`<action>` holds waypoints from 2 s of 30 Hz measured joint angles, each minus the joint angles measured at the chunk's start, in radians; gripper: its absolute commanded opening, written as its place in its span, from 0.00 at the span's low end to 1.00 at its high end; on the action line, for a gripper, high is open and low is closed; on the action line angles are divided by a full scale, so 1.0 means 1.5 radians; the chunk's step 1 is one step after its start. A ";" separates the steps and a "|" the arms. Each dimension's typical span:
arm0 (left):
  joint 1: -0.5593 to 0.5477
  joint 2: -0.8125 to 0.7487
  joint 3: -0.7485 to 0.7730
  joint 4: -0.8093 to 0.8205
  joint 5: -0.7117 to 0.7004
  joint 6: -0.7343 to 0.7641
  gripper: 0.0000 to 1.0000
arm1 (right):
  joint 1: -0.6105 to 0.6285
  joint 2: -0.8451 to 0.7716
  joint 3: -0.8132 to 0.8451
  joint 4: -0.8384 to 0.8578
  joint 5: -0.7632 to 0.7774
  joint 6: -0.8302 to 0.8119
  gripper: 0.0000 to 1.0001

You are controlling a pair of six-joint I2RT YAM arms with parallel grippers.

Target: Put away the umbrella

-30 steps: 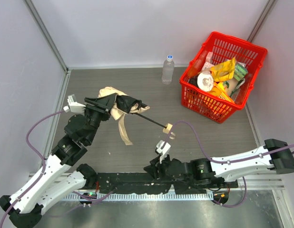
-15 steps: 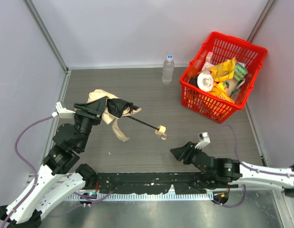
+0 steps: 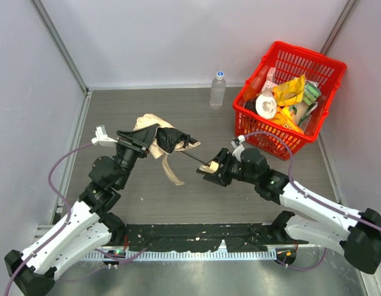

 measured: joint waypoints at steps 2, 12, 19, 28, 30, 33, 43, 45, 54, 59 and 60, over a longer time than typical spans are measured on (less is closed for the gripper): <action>0.003 0.013 -0.017 0.031 0.008 -0.012 0.00 | -0.046 0.024 -0.041 0.105 -0.085 0.071 0.62; 0.005 0.071 -0.055 0.183 0.054 -0.068 0.00 | -0.117 0.274 -0.273 0.673 -0.248 0.477 0.62; 0.005 0.123 -0.055 0.264 0.072 -0.082 0.00 | -0.060 0.280 -0.264 0.818 -0.234 0.533 0.66; 0.005 0.213 -0.053 0.359 0.108 -0.083 0.00 | 0.052 0.235 -0.260 0.814 -0.155 0.548 0.68; 0.005 0.224 -0.053 0.372 0.113 -0.086 0.00 | 0.052 0.237 -0.260 0.812 -0.134 0.549 0.67; 0.005 0.227 -0.053 0.388 0.119 -0.094 0.00 | 0.052 0.254 -0.254 0.820 -0.105 0.550 0.67; 0.005 0.209 -0.053 0.398 0.123 -0.100 0.00 | 0.073 0.288 -0.215 0.832 -0.035 0.551 0.66; 0.005 0.209 -0.053 0.398 0.123 -0.100 0.00 | 0.076 0.288 -0.203 0.831 -0.035 0.551 0.66; 0.005 0.209 -0.052 0.397 0.123 -0.086 0.00 | 0.105 0.252 -0.200 0.776 -0.024 0.551 0.68; 0.005 0.220 -0.026 0.390 0.123 -0.076 0.00 | 0.112 0.250 -0.224 0.771 -0.010 0.551 0.68; 0.005 0.223 -0.021 0.392 0.124 -0.076 0.00 | 0.113 0.251 -0.225 0.771 -0.009 0.551 0.68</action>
